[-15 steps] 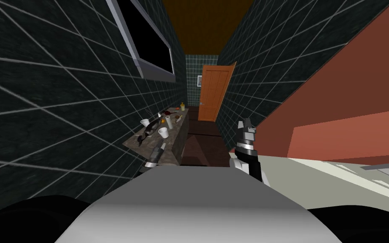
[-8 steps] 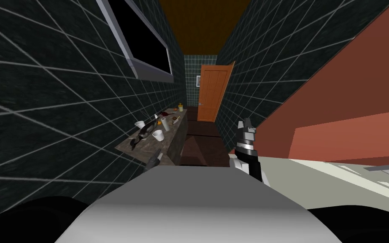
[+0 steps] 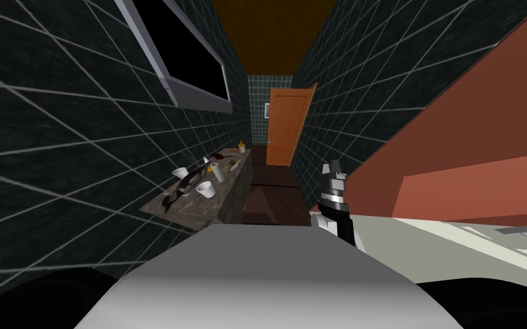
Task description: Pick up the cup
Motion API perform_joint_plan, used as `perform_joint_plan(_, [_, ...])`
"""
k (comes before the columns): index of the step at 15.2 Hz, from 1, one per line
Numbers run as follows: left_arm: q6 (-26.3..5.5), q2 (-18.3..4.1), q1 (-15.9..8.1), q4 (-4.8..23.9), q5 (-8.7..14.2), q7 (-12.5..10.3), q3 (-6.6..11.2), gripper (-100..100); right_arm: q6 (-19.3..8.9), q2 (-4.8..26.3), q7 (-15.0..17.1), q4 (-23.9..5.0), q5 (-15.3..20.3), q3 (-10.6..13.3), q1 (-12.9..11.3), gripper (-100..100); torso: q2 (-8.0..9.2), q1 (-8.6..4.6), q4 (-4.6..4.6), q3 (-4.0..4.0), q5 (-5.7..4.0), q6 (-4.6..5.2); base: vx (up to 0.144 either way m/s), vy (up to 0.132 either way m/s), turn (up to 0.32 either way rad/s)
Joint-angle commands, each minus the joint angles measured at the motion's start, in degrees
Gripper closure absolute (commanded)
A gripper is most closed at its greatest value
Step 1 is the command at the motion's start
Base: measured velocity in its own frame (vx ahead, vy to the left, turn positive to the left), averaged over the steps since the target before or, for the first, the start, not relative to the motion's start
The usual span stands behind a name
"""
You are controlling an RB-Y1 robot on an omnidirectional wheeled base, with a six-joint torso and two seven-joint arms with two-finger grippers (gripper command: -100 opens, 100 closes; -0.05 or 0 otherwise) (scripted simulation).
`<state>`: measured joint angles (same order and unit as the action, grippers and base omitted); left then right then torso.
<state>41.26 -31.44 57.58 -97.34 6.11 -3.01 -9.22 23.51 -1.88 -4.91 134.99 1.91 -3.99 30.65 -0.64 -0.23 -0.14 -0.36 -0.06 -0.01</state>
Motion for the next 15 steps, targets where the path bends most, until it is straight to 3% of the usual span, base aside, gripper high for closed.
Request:
perform_joint_plan(1, [1.7, -2.9, 2.9, 2.9, 1.0, -1.6, -0.83, -100, 0.0, 0.0, 0.0, 0.0, 0.0, 0.0, 0.0, 0, 0.00, 0.00, 0.00, 0.00, 0.00, 0.00, 0.255, -0.053, -0.022])
perform_joint_plan(3, [1.7, -3.1, 4.2, 4.5, 1.0, -1.6, -0.83, -100, 0.0, 0.0, 0.0, 0.0, 0.0, 0.0, 0.0, 0, -0.33, 0.00, -0.07, -0.19, 0.00, 0.02, 0.225, -0.065, -0.012])
perform_joint_plan(4, [3.1, -5.1, 5.9, 6.6, 1.6, -2.6, -1.53, -100, 0.0, 0.0, 0.0, 0.0, 0.0, 0.0, 0.0, 0, -0.23, -0.04, -0.06, -0.15, -0.01, 0.00, 0.193, -0.080, -0.020])
perform_joint_plan(6, [3.1, -5.1, 7.1, 7.6, 1.6, -2.6, -1.53, -100, 0.0, 0.0, 0.0, 0.0, 0.0, 0.0, 0.0, 0, -0.17, -0.07, -0.05, -0.11, -0.02, 0.00, 0.155, -0.050, -0.005])
perform_joint_plan(7, [4.5, -7.2, 9.0, 10.8, 2.3, -3.7, -2.26, -100, 0.0, 0.0, 0.0, 0.0, 0.0, 0.0, 0.0, 0, -0.02, 0.02, -0.02, -0.03, -0.01, 0.01, 0.142, -0.018, -0.021])
perform_joint_plan(9, [4.5, -7.2, 10.0, 10.8, 2.3, -3.7, -2.26, -100, 0.0, 0.0, 0.0, 0.0, 0.0, 0.0, 0.0, 0, -0.02, 0.13, -0.01, -0.02, 0.02, 0.02, 0.148, -0.019, -0.017])
perform_joint_plan(10, [5.9, -9.2, 12.1, 12.5, 3.0, -4.8, -2.99, -100, 0.0, 0.0, 0.0, 0.0, 0.0, 0.0, 0.0, 0, 0.04, 0.13, 0.00, 0.01, 0.02, 0.01, 0.184, -0.039, -0.020])
perform_joint_plan(12, [5.9, -9.2, 12.9, 13.9, 3.0, -4.8, -2.99, -100, 0.0, 0.0, 0.0, 0.0, 0.0, 0.0, 0.0, 0, -0.14, 0.08, -0.04, -0.09, 0.01, 0.01, 0.189, -0.026, -0.004])
perform_joint_plan(13, [7.3, -11.1, 15.1, 15.8, 3.6, -5.9, -3.74, -100, 0.0, 0.0, 0.0, 0.0, 0.0, 0.0, 0.0, 0, -0.09, 0.13, -0.03, -0.07, 0.02, 0.02, 0.202, -0.016, -0.022])
perform_joint_plan(14, [7.3, -11.1, 15.7, 16.8, 3.6, -5.9, -3.74, -100, 0.0, 0.0, 0.0, 0.0, 0.0, 0.0, 0.0, 0, -0.15, 0.14, -0.04, -0.09, 0.02, 0.01, 0.222, -0.021, -0.021])
perform_joint_plan(15, [8.7, -13.0, 17.2, 19.4, 4.2, -7.0, -4.50, -100, 0.0, 0.0, 0.0, 0.0, 0.0, 0.0, 0.0, 0, -0.21, 0.15, -0.05, -0.13, 0.02, 0.01, 0.268, -0.037, -0.024])
